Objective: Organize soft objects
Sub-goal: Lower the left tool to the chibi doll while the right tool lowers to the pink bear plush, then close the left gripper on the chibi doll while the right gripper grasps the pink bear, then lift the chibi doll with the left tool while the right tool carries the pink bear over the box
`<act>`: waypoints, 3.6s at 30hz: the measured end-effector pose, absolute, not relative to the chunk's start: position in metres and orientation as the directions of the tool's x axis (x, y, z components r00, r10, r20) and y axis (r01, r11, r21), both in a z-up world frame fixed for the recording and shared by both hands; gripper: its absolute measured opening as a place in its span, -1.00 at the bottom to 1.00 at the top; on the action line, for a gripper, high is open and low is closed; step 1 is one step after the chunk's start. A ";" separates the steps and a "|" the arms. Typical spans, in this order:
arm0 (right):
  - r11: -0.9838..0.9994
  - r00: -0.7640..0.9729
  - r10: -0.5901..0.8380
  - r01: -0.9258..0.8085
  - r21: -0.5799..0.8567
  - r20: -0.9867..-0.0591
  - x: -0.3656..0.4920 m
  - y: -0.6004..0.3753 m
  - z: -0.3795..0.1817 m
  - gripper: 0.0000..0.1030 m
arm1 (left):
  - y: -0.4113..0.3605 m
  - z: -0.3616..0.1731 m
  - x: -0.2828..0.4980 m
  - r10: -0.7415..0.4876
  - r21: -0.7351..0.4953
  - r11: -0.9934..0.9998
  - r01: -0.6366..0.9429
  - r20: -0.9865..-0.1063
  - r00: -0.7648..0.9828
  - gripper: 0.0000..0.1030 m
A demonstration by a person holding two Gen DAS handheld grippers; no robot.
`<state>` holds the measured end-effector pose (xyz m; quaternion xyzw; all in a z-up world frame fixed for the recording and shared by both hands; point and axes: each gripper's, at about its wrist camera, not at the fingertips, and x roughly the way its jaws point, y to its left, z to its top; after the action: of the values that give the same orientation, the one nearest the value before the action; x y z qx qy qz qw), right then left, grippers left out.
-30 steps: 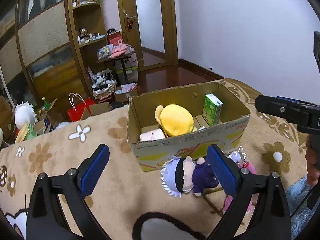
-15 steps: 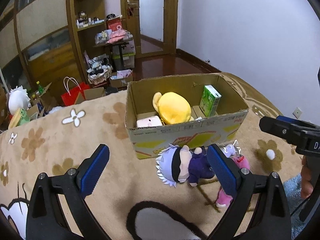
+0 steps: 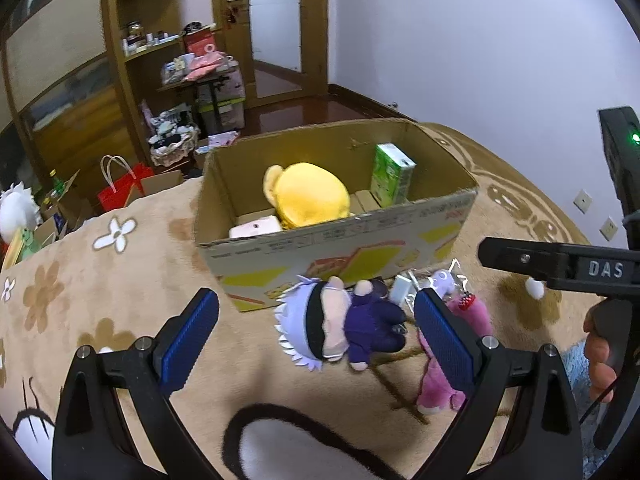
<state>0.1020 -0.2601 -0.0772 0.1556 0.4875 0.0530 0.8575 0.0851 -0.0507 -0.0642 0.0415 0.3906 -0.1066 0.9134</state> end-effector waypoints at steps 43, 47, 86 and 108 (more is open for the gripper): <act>0.939 0.256 0.253 0.168 0.301 -0.933 0.125 -0.250 -0.158 0.98 | -0.092 -0.138 0.119 -0.055 0.131 0.945 0.299 -0.839 0.542 0.88; 0.941 0.251 0.248 0.166 0.294 -0.936 0.127 -0.246 -0.162 0.95 | -0.089 -0.140 0.123 -0.067 0.108 0.948 0.299 -0.851 0.521 0.75; 0.986 0.360 0.150 0.014 0.166 -0.921 0.098 -0.211 -0.134 0.13 | -0.029 -0.103 0.101 -0.236 -0.146 0.966 0.214 -0.838 0.493 -0.44; 0.972 0.609 0.227 -0.098 0.212 -0.760 0.091 -0.215 -0.065 0.12 | -0.021 -0.091 0.089 -0.225 -0.153 0.972 0.177 -0.822 0.523 -0.47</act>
<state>0.0912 -0.2150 -0.0646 0.0748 0.4328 0.0909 0.8938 0.0889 -0.0207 -0.0915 -0.0250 0.4748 -0.1152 0.8722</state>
